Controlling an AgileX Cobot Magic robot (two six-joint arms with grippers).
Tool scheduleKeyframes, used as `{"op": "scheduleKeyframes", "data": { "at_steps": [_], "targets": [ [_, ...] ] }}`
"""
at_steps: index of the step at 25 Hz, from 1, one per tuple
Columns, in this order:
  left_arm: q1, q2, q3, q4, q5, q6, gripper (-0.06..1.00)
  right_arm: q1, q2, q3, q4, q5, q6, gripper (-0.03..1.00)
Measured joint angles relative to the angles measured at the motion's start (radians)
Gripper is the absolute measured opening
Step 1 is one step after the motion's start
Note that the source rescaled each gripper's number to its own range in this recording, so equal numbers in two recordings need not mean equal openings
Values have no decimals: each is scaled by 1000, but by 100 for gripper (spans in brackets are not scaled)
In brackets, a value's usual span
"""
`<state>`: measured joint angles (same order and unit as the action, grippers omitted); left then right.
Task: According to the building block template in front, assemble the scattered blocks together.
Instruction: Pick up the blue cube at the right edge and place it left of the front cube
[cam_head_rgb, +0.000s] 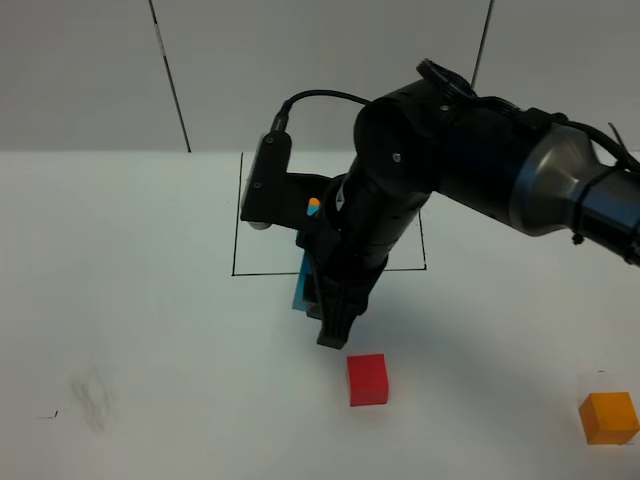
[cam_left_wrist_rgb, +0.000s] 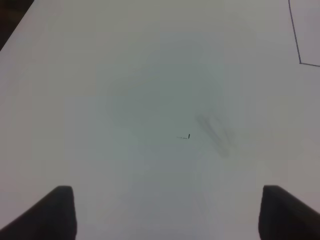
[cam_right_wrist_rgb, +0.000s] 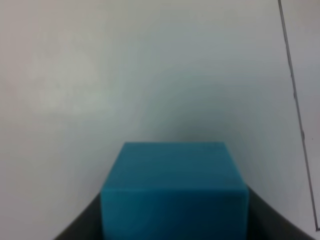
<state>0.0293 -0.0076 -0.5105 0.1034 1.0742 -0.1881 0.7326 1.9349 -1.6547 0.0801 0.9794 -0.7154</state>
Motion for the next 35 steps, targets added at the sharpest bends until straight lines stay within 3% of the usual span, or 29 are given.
{"op": "scheduleKeyframes", "data": {
  "at_steps": [9, 25, 35],
  "targets": [
    [0, 0, 0, 0, 0, 0, 82, 70, 76, -45, -31, 54, -3, 1],
    [0, 0, 0, 0, 0, 0, 82, 70, 183, -48, -11, -20, -53, 1],
    [0, 0, 0, 0, 0, 0, 82, 111, 287, -48, -97, -88, -131, 1]
  ]
}}
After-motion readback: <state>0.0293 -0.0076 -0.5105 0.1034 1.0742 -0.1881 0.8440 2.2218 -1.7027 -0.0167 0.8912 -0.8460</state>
